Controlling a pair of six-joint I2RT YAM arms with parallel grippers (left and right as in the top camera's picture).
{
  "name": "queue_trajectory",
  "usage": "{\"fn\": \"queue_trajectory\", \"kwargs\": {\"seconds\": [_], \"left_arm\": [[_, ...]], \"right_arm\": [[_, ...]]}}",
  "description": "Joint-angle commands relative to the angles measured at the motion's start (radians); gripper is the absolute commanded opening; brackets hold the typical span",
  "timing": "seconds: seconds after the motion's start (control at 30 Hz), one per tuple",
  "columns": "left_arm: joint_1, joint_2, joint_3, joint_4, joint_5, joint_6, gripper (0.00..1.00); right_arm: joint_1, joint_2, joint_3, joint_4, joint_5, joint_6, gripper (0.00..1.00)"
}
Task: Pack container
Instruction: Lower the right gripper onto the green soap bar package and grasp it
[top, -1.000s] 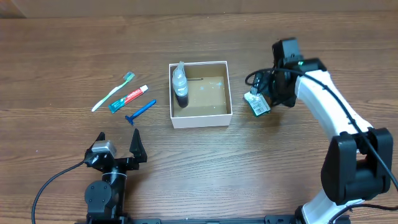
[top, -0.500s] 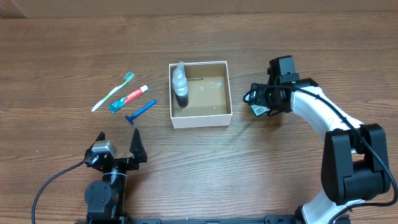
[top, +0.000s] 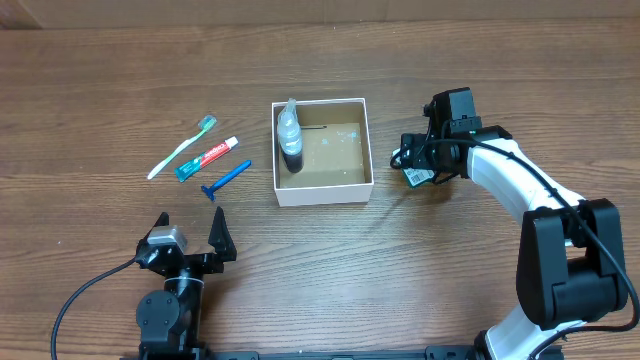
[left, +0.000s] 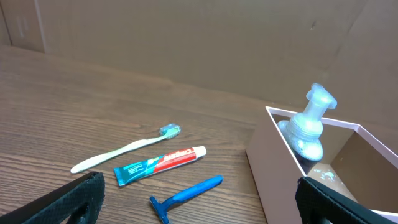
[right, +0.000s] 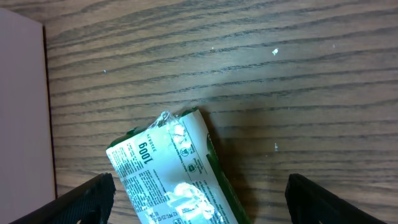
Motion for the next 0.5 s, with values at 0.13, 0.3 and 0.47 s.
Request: {"fn": "queue_trajectory", "kwargs": {"seconds": [0.13,0.3,0.47], "left_arm": [[0.007,-0.010,-0.003,0.002,0.008,0.011,1.00],[0.007,-0.010,-0.003,0.002,0.008,0.011,1.00],[0.007,-0.010,-0.003,0.002,0.008,0.011,1.00]], "right_arm": [[0.005,0.000,-0.033,0.011,-0.005,-0.110,0.90],[0.005,0.002,-0.053,0.012,-0.055,-0.137,0.89],[0.009,0.003,-0.059,0.015,-0.089,-0.163,0.88]]}}
